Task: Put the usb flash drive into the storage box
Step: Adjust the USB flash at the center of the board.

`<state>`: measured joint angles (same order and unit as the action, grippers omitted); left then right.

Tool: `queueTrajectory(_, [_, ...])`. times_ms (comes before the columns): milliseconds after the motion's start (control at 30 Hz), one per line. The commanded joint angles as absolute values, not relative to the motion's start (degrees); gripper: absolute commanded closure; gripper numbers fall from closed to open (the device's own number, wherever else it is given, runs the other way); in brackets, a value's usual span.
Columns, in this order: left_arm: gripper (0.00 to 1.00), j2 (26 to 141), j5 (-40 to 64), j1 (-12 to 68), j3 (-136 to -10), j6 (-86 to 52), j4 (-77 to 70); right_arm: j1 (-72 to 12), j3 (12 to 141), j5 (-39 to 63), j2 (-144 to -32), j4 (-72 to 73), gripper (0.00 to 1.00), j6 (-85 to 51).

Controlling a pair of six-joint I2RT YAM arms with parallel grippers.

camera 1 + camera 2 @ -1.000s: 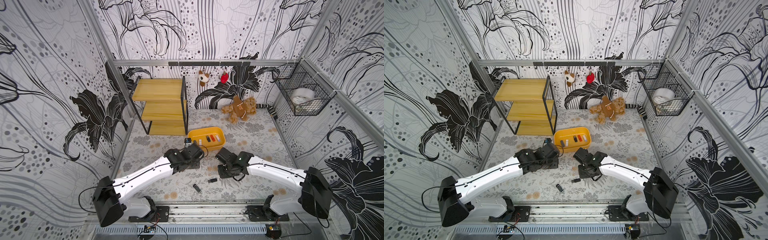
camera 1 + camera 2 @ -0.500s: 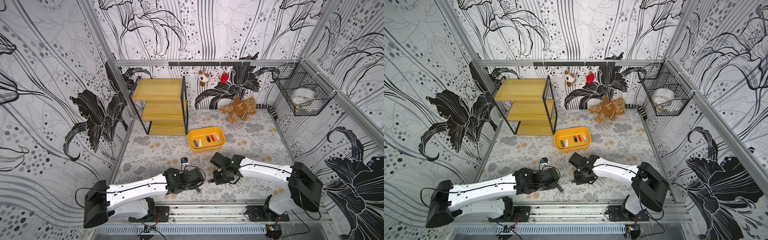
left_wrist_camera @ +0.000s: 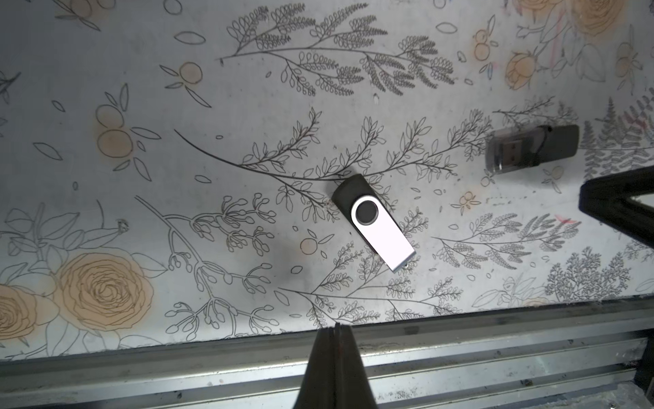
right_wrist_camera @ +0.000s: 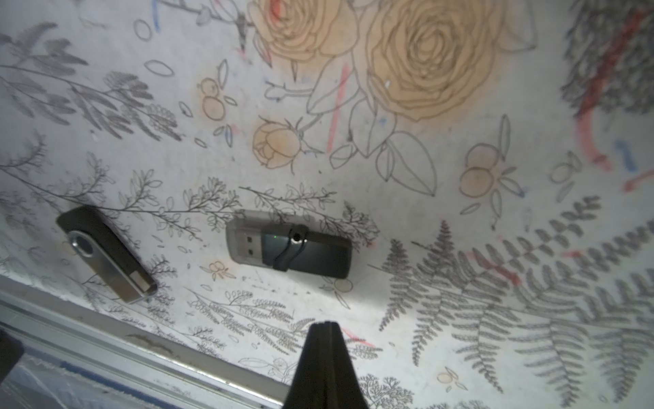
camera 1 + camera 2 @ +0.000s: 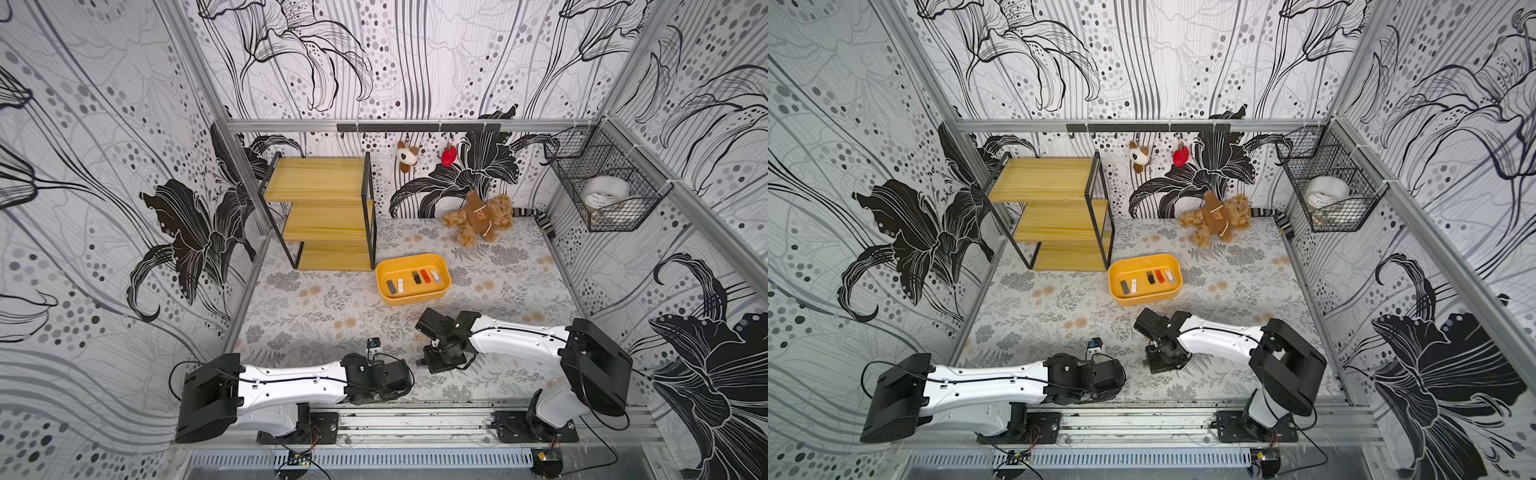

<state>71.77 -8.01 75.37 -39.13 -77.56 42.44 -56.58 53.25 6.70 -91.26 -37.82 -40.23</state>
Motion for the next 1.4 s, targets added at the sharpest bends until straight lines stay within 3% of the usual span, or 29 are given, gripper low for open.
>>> queueTrajectory(0, [1.00, 70.91, -7.84, 75.83, -38.67, -79.49, 40.25, -56.87, 55.49, 6.95, -93.73, -38.52, 1.00, -38.51])
queueTrajectory(700, [1.00, 76.47, -5.99, 76.45, -37.46, -78.66, 35.12, -54.20, 62.06, 2.35, -100.31, -41.28, 1.00, -35.95])
queueTrajectory(833, [1.00, 75.97, -7.03, 76.45, -37.64, -79.01, 36.52, -54.22, 62.93, 2.02, -99.16, -42.02, 1.00, -36.17])
queueTrajectory(933, [0.92, 75.64, -7.06, 76.30, -37.44, -78.93, 35.94, -54.17, 63.28, 1.34, -97.65, -42.76, 1.00, -36.80])
queueTrajectory(1367, [0.92, 84.39, -7.14, 74.42, -41.65, -74.44, 35.12, -53.38, 61.28, -1.85, -90.21, -46.14, 1.00, -38.72])
